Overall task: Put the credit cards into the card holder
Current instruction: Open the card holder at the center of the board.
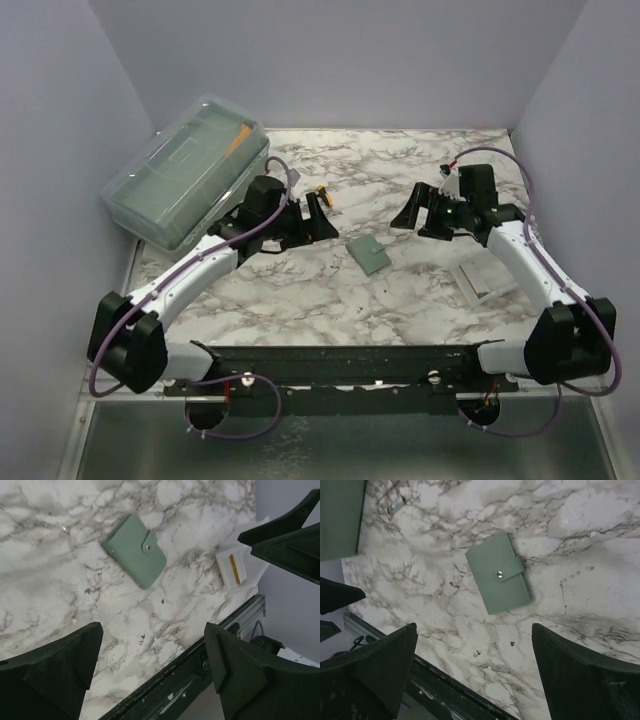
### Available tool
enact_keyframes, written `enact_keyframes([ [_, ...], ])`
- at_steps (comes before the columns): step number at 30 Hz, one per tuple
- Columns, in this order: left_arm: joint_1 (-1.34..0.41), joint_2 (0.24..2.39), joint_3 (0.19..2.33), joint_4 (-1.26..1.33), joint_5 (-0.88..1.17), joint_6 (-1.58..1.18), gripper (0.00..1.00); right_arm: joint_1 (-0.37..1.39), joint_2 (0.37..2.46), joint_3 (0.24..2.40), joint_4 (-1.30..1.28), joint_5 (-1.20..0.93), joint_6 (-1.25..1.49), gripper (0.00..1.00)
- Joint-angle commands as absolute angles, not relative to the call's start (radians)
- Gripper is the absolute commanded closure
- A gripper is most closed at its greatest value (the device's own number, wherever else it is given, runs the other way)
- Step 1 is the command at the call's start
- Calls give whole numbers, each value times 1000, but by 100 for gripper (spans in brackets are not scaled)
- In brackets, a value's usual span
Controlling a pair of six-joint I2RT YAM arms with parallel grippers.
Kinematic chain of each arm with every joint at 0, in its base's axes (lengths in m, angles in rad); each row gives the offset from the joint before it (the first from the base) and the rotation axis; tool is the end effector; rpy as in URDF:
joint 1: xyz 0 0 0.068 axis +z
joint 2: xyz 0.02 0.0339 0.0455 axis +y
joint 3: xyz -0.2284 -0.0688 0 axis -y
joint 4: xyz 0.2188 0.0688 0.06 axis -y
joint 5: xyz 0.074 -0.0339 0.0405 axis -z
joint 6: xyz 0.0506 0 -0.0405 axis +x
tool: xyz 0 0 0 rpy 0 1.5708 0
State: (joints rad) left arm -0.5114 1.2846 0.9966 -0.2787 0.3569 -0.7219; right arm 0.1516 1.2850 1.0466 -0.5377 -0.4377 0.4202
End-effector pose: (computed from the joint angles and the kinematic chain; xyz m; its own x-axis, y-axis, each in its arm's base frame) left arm 0.2397 -0.1548 0.2628 -0.8243 -0.2474 -0.5093 0.2277 0.6786 -0.6983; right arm 0.2616 0.0617 0.2553 -0.8100 0.2500 -0.5304 -0.1154 0.8189 0.5622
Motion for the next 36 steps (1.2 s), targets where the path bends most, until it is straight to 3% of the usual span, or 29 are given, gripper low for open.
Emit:
enact_keyframes([
  [1,-573,1388,974,-247,393,-817,17,159,1397,989,-440,-595,433,4],
  [5,-584,1490,913,-70,478,-927,28,159,1512,963,-354,-637,441,26],
  [9,-584,1595,916,60,481,-1004,35,160,1597,943,-269,-612,428,32],
  [18,-583,1802,945,171,526,-1094,46,201,1728,968,-196,-501,380,33],
  [25,-584,1865,888,302,532,-1173,51,267,1775,959,-152,-420,368,49],
  [29,-584,1906,877,345,538,-1197,54,291,1780,900,-98,-411,442,64],
  [36,-583,1947,837,440,522,-1220,52,295,1746,766,60,-473,557,77],
])
